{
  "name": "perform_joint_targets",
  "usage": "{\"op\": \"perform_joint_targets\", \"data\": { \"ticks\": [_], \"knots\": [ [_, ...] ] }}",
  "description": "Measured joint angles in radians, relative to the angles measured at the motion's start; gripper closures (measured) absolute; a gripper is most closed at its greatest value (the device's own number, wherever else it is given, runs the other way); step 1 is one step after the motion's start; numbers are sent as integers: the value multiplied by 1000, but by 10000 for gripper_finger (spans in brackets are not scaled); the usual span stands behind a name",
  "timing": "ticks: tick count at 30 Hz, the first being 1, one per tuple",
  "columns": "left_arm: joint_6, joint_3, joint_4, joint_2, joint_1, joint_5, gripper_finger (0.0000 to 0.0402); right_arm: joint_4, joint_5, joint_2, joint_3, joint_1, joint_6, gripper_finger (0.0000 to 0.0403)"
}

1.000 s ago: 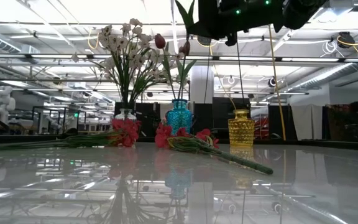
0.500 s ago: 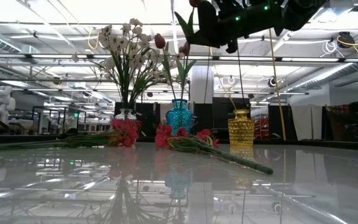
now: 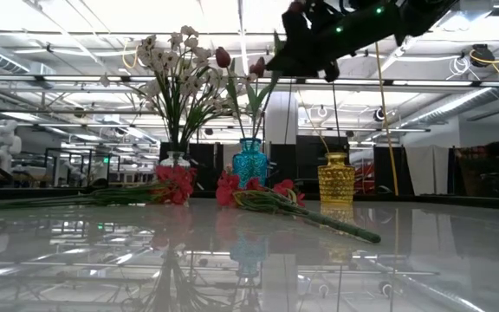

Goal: Sort flowers into vase by color
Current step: Put the red tulip into the blue vase

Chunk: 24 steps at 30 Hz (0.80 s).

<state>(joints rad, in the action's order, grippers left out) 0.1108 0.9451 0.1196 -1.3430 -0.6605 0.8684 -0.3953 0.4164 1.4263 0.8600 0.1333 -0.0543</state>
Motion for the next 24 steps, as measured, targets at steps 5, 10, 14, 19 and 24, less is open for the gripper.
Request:
{"op": "perform_joint_targets", "data": {
  "ticks": [5, 10, 14, 19, 24],
  "knots": [
    [0, 0, -2, 0, -1, 0, 136, 213, 0, -81, 0, -4, -84, 173],
    [0, 0, -2, 0, -1, 0, 136, 384, 0, -183, 0, -28, -139, 118],
    [0, 0, 3, 0, -1, 0, 136, 464, 0, -270, 0, -55, -144, 93],
    [0, 0, 4, 0, -1, 0, 136, 496, 3, -355, 0, -98, -132, 94],
    [0, 0, 12, 0, -1, 0, 136, 411, 29, -337, 0, -155, -64, 146]
  ]
}}
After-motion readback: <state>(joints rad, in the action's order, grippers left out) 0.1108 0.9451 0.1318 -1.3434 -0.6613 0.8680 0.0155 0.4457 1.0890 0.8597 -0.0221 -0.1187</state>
